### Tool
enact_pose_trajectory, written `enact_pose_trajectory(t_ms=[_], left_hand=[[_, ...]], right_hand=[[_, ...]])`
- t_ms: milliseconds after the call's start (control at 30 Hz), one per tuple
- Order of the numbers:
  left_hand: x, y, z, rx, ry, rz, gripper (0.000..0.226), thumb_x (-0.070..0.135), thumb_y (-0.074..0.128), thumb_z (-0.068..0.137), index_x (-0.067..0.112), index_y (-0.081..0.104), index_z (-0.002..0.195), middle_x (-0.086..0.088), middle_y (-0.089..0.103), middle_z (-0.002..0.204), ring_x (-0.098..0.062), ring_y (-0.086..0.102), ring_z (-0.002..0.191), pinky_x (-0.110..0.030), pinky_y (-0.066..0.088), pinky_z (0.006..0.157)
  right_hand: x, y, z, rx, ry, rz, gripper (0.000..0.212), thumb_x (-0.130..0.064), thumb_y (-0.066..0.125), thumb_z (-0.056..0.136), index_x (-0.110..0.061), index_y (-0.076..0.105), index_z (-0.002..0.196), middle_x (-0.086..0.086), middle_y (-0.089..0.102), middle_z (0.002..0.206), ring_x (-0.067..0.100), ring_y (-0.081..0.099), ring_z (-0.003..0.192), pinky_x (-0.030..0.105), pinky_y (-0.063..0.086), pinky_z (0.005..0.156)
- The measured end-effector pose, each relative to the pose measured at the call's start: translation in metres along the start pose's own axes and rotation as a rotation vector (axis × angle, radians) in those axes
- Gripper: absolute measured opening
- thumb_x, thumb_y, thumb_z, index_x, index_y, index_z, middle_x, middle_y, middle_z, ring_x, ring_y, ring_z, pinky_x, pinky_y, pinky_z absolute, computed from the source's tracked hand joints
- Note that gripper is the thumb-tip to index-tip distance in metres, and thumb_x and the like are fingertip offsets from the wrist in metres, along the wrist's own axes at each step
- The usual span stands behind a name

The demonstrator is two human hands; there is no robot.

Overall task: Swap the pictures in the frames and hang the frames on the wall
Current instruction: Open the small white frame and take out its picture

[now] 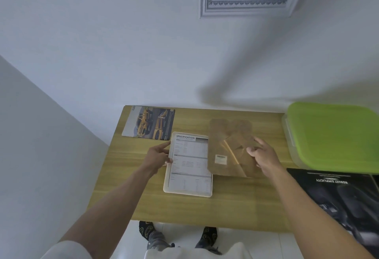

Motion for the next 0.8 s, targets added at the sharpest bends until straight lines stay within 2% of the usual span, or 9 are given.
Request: enact_pose_trajectory(t_ms=[100,200,267,300,367,467,633,733,800], left_hand=[[0.001,0.002,-0.001,0.009,-0.004,-0.005,0.077,-0.027,0.056,0.074,0.015,0.053,0.139,-0.003,0.078,0.087,-0.026,0.069,0.097,-0.049,0.054,0.093],[-0.002,0.004,0.001,0.024,-0.011,-0.005,0.079,-0.027,0.058,0.073,0.016,0.053,0.139,-0.005,0.078,0.09,-0.028,0.069,0.101,-0.052,0.053,0.095],[-0.002,0.005,0.001,0.05,-0.016,-0.015,0.078,-0.028,0.057,0.073,0.015,0.054,0.138,-0.005,0.078,0.09,-0.028,0.069,0.101,-0.051,0.054,0.094],[-0.002,0.005,0.0,0.057,-0.018,-0.017,0.078,-0.028,0.056,0.073,0.014,0.054,0.138,-0.006,0.078,0.089,-0.029,0.069,0.101,-0.05,0.054,0.093],[-0.003,0.006,0.0,0.067,-0.02,-0.016,0.077,-0.028,0.055,0.073,0.013,0.054,0.138,-0.006,0.078,0.089,-0.03,0.069,0.101,-0.05,0.054,0.093],[-0.004,0.008,0.002,0.092,-0.023,0.013,0.076,-0.027,0.056,0.074,0.014,0.054,0.138,-0.005,0.078,0.088,-0.03,0.068,0.102,-0.052,0.05,0.098],[-0.007,0.012,0.006,0.164,-0.009,0.125,0.074,-0.022,0.061,0.074,0.015,0.054,0.138,-0.002,0.076,0.092,-0.023,0.067,0.099,-0.048,0.048,0.099],[-0.007,0.015,0.005,0.188,0.034,0.189,0.071,-0.019,0.062,0.073,0.015,0.057,0.136,0.001,0.076,0.089,-0.022,0.068,0.097,-0.041,0.051,0.091],[-0.006,0.017,0.003,0.196,0.076,0.233,0.068,-0.017,0.061,0.073,0.017,0.06,0.132,0.001,0.076,0.088,-0.02,0.069,0.094,-0.037,0.052,0.086]], right_hand=[[0.002,-0.025,0.015,0.095,-0.013,-0.017,0.062,0.002,0.054,0.096,-0.022,0.038,0.151,0.005,0.056,0.13,0.015,0.052,0.1,0.025,0.043,0.09],[0.008,-0.04,0.027,0.19,0.02,-0.087,0.064,0.002,0.048,0.095,-0.024,0.036,0.152,0.002,0.059,0.125,0.012,0.057,0.083,0.018,0.05,0.064],[0.011,-0.045,0.031,0.258,0.046,-0.123,0.063,0.001,0.043,0.096,-0.025,0.035,0.153,0.001,0.051,0.144,0.017,0.061,0.098,0.028,0.056,0.081],[0.013,-0.047,0.033,0.289,0.05,-0.181,0.061,-0.001,0.042,0.097,-0.023,0.035,0.153,0.002,0.046,0.15,0.021,0.059,0.11,0.034,0.051,0.093],[0.018,-0.047,0.037,0.314,0.047,-0.34,0.054,-0.006,0.042,0.099,-0.018,0.037,0.151,0.006,0.046,0.15,0.029,0.051,0.128,0.039,0.043,0.103],[0.023,-0.042,0.04,0.326,0.03,-0.489,0.042,-0.019,0.047,0.1,-0.013,0.044,0.141,0.017,0.053,0.137,0.037,0.051,0.124,0.042,0.045,0.096],[0.023,-0.032,0.04,0.375,0.013,-0.727,0.047,-0.028,0.056,0.095,-0.01,0.043,0.137,0.024,0.042,0.139,0.04,0.043,0.127,0.048,0.04,0.102],[0.019,-0.014,0.029,0.401,-0.147,-0.884,0.05,-0.029,0.057,0.096,-0.013,0.042,0.14,0.021,0.042,0.142,0.039,0.043,0.129,0.048,0.037,0.106],[0.016,0.012,0.016,0.285,-0.286,-0.882,0.045,-0.03,0.054,0.098,-0.017,0.046,0.141,0.015,0.046,0.142,0.033,0.046,0.129,0.043,0.041,0.103]])
Point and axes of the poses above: each hand's wrist, its own z-axis towards the middle knuckle, its own y-axis out of the palm, x = y × z, the point moved 2 cm from there along z, towards the middle knuckle
